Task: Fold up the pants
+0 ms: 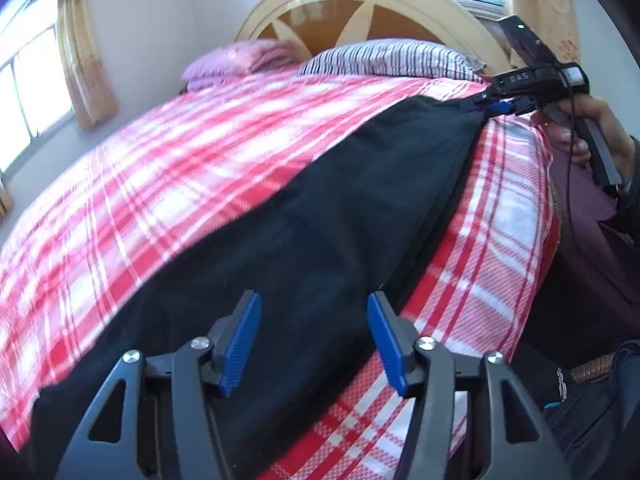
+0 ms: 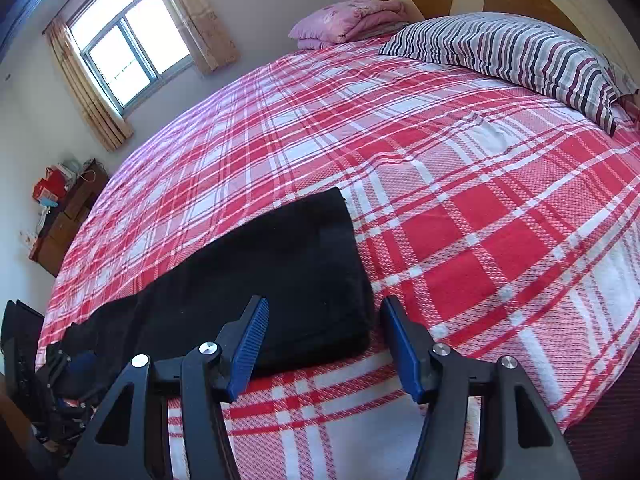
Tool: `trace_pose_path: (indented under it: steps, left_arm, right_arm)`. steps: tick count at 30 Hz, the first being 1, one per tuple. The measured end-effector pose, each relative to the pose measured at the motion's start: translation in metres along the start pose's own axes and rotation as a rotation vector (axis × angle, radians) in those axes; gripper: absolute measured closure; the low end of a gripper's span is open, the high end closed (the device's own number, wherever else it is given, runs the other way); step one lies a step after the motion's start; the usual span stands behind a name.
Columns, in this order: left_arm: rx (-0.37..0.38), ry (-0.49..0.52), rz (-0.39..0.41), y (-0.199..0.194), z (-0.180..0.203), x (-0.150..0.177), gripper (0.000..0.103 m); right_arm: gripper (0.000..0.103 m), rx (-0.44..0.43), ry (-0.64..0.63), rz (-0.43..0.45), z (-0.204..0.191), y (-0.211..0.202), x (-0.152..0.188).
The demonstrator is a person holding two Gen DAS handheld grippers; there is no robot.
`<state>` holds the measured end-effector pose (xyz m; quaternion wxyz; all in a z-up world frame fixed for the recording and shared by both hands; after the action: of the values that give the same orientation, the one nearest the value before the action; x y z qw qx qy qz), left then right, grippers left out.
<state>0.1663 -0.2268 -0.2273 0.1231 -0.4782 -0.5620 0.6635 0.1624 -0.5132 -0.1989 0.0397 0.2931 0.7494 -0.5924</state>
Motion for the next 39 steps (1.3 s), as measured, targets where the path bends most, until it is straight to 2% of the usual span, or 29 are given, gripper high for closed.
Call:
trace_pose_path:
  steps: [3,5,7,8,11,18,23,27,32,39]
  left_arm:
    - [0.031,-0.018,-0.042,0.013,-0.002,0.009,0.045]
    - [0.061,-0.018,-0.07,0.021,0.002,0.015,0.045]
    - [0.071,-0.028,-0.059,0.021,0.001,0.018,0.044]
    - [0.081,-0.037,-0.058,0.021,0.0,0.017,0.044]
    - [0.089,-0.046,-0.057,0.021,0.001,0.017,0.044]
    - [0.08,-0.045,-0.06,0.019,0.001,0.02,0.044]
    - [0.066,-0.052,-0.061,0.011,-0.004,0.026,0.044]
    - [0.064,-0.079,-0.06,0.004,-0.014,0.036,0.044]
    - [0.045,-0.126,-0.041,-0.016,-0.04,0.05,0.044]
    - [0.002,-0.25,-0.066,-0.029,-0.098,0.094,0.044]
  right_arm:
    - [0.05,0.009,0.0,0.017,-0.001,0.002,-0.001]
    - [0.064,0.034,0.0,0.023,0.001,0.004,-0.001]
    - [0.071,0.037,0.008,0.028,0.004,0.003,-0.001]
    - [0.08,0.03,0.015,0.029,0.006,0.003,-0.001]
    - [0.088,-0.018,0.024,0.026,0.008,0.004,-0.001]
    - [0.092,-0.015,-0.002,0.085,-0.007,-0.009,-0.004]
    - [0.092,0.008,-0.1,0.155,-0.05,-0.033,-0.011]
    - [0.092,0.001,-0.174,0.162,-0.085,-0.038,-0.014]
    - [0.092,-0.014,-0.262,0.166,-0.126,-0.041,-0.017]
    - [0.092,-0.021,-0.382,0.153,-0.172,-0.039,-0.014]
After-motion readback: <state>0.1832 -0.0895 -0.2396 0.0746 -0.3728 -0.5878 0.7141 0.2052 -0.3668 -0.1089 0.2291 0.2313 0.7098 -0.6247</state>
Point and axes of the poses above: each gripper's, at about its wrist camera, not at the fingertips, and y roughly the way its jaws point, z to its right, x to its underside, the point moved 9 cm from there along y, roughly the way its jaws point, and after that the axes turned 14 degrees about -z, right-handed, at the moved point
